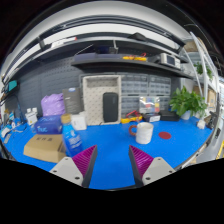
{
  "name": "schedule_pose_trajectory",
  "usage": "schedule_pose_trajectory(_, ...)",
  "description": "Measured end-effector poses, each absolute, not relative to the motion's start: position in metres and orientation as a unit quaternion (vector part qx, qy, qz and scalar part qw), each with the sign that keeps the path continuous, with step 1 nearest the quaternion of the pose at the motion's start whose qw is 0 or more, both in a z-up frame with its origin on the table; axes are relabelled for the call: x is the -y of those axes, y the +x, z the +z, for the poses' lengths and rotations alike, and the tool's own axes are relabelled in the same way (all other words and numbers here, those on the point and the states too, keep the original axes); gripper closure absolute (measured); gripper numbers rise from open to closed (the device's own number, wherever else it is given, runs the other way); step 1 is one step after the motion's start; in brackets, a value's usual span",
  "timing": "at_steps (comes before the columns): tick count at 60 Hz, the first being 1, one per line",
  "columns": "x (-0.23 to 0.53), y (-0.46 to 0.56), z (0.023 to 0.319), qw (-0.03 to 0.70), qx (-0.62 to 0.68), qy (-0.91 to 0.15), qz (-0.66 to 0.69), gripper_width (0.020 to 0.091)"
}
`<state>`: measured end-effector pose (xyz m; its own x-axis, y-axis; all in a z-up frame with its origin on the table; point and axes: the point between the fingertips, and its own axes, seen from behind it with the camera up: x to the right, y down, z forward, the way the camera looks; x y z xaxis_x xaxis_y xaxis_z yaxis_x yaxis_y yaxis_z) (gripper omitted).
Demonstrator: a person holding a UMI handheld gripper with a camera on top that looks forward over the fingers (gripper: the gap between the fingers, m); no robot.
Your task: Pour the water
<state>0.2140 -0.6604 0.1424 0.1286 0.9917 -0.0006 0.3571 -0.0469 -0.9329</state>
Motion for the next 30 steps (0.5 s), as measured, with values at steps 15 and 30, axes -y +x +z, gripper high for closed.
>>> schedule_pose_trajectory(15,0.762,0.215,0.092,0.369,0.591,-0.596,0.399,0.0473)
schedule_pose_trajectory(30,0.795,0.157,0.08,0.367,0.581,-0.587,0.428,0.0479)
